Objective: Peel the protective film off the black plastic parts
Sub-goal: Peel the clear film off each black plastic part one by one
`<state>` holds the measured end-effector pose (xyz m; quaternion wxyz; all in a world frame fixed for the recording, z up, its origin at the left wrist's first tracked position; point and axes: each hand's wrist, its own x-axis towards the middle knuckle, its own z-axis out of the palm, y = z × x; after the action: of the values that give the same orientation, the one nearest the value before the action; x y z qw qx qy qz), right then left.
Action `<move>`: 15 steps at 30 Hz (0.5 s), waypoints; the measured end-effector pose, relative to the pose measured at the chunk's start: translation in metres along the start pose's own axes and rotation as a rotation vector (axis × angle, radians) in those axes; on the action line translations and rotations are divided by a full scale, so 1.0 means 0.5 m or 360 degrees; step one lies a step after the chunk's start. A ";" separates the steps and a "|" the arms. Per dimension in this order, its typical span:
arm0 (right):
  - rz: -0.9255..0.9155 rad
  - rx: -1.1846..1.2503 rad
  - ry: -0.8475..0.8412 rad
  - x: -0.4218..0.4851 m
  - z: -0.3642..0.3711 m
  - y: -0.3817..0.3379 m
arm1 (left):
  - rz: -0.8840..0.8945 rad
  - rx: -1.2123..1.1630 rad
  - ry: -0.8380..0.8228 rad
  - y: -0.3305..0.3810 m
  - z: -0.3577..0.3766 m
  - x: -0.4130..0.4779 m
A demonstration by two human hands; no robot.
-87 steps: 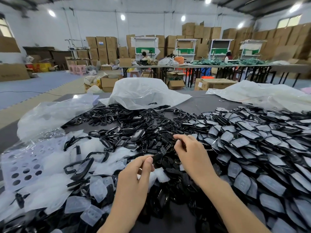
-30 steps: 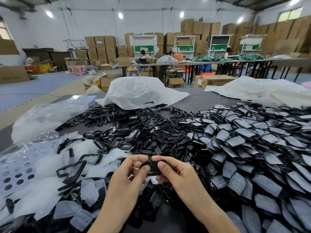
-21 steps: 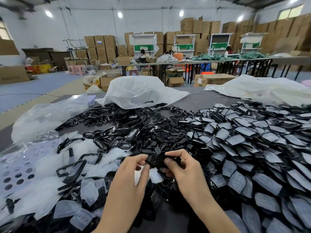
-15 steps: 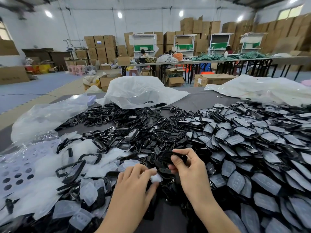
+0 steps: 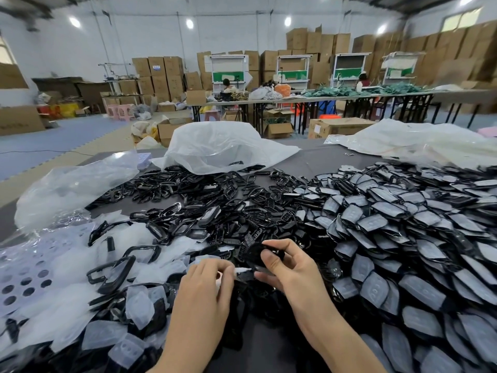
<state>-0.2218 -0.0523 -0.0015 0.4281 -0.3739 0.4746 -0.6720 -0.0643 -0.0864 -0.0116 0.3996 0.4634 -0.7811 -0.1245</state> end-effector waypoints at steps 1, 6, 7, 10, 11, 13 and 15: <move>0.0020 0.0029 -0.0059 -0.003 0.004 -0.001 | -0.0126 -0.0212 -0.0007 0.003 -0.001 0.001; 0.0081 0.0169 -0.0219 -0.011 0.022 0.003 | -0.0509 -0.0864 -0.0089 0.022 -0.011 0.012; 0.0094 0.0200 -0.0224 -0.012 0.024 0.003 | -0.0586 -0.0985 -0.0104 0.025 -0.012 0.014; 0.0147 0.0359 -0.0244 -0.010 0.021 0.002 | -0.0750 -0.1339 -0.0107 0.033 -0.011 0.019; 0.0161 0.0423 -0.0268 -0.009 0.019 0.001 | -0.0767 -0.1407 -0.0103 0.034 -0.011 0.020; 0.0152 0.0470 -0.0355 -0.011 0.016 0.000 | -0.0744 -0.1391 -0.0109 0.033 -0.012 0.019; 0.0095 0.0389 -0.0426 -0.015 0.018 0.001 | -0.0685 -0.1288 -0.0131 0.030 -0.012 0.018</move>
<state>-0.2111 -0.0485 -0.0005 0.5494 -0.3909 0.3392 -0.6560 -0.0714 -0.0848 0.0054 0.4821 0.4163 -0.5709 -0.5180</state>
